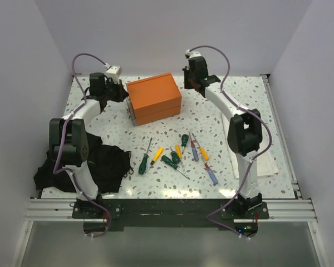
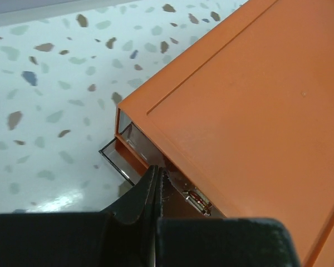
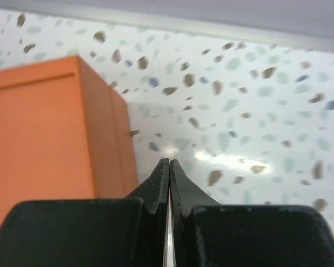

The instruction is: Sort the tools into containers

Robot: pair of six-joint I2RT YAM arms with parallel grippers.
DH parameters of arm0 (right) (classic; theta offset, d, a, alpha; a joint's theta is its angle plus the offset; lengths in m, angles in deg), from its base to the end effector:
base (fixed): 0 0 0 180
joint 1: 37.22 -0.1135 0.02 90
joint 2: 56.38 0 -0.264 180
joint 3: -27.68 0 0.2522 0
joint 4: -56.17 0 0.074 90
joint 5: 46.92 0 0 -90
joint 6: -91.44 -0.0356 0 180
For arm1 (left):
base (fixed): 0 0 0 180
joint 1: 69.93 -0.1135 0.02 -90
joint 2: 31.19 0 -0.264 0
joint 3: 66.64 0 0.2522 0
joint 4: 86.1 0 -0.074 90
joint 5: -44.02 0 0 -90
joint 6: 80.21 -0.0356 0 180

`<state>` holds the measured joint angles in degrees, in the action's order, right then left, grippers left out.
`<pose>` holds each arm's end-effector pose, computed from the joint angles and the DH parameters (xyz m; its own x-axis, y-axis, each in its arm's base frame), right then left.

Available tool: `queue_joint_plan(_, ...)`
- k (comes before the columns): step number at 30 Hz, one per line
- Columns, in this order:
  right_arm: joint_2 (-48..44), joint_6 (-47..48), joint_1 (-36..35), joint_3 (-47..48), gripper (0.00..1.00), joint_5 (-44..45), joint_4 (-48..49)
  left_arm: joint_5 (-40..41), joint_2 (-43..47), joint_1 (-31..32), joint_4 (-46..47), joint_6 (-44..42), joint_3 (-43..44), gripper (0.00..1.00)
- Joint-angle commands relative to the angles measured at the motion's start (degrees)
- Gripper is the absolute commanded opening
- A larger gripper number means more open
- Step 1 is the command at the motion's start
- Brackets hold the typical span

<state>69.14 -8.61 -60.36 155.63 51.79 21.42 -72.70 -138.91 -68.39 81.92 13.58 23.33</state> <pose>0.4781 0.1985 0.2807 -0.5313 -0.0395 -0.8462 -0.1808 0.9812 0.0678 0.4318 -0.0276 0.2356 -0.5220 -0.0450 -0.8517 0.3806 0.8813 -0.2799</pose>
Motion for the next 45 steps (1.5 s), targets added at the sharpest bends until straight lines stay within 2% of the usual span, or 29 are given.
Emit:
queue_joint_plan(1,-9.5,5.7,1.0,-1.4,0.00,7.6,3.1,-3.6,-3.2,5.9,2.0,6.9,2.9,0.00)
queue_joint_plan(3,-11.7,6.9,1.1,-2.4,0.00,5.0,3.5,-3.1,-4.8,7.4,2.3,7.1,4.6,0.00)
queue_joint_plan(7,-13.4,5.6,1.0,-5.0,0.00,-7.5,1.6,-2.5,-8.4,10.1,2.6,8.7,8.9,0.00)
queue_joint_plan(10,-13.1,4.2,0.4,-7.3,0.01,-13.3,0.6,-2.1,-10.7,11.6,3.0,9.0,12.6,0.00)
queue_joint_plan(17,-10.6,2.4,-0.9,-7.8,0.02,-14.7,-0.3,-0.4,-14.4,13.8,3.2,8.6,20.2,0.00)
queue_joint_plan(21,-9.9,2.5,-0.9,-6.5,0.02,-14.6,-0.5,11.4,-11.4,12.4,-1.7,9.7,20.5,0.01)
queue_joint_plan(23,-9.8,2.6,-0.9,-6.3,0.02,-14.7,-0.4,13.6,-9.1,10.8,-5.0,11.5,18.6,0.15)
queue_joint_plan(24,-9.8,2.6,-1.0,-6.4,0.03,-14.7,-0.4,14.7,-7.3,8.8,-5.7,12.5,16.7,0.33)
queue_joint_plan(25,-9.7,2.6,-1.0,-6.9,0.04,-14.8,-0.2,14.6,-6.6,7.8,-7.5,14.5,15.8,0.41)
queue_joint_plan(26,-9.8,2.7,-1.0,-7.2,0.09,-14.9,-0.1,13.8,-6.2,7.0,-8.2,15.0,14.9,0.47)
queue_joint_plan(27,-9.6,2.7,-1.0,-7.4,0.19,-15.2,-0.3,11.8,-5.4,5.9,-8.7,15.2,13.2,0.55)
queue_joint_plan(29,-9.3,3.1,-1.1,-7.8,0.46,-16.3,-0.6,9.9,-5.3,5.8,-10.0,14.1,11.9,0.70)
queue_joint_plan(30,-9.0,3.1,-1.1,-7.8,0.49,-16.4,-1.1,7.0,-5.8,5.8,-10.4,13.6,11.3,0.75)
queue_joint_plan(33,-8.8,2.7,-1.1,-8.6,0.52,-16.1,-1.3,3.9,-7.3,6.0,-9.3,14.3,10.2,0.81)
queue_joint_plan(41,-9.3,2.5,-1.3,-10.0,0.56,-15.2,-2.0,-0.2,-12.6,8.6,-6.4,16.0,14.1,0.81)
queue_joint_plan(45,-9.7,2.8,-1.4,-10.8,0.56,-14.2,-1.9,1.8,-15.2,9.4,-7.8,16.8,15.6,0.80)
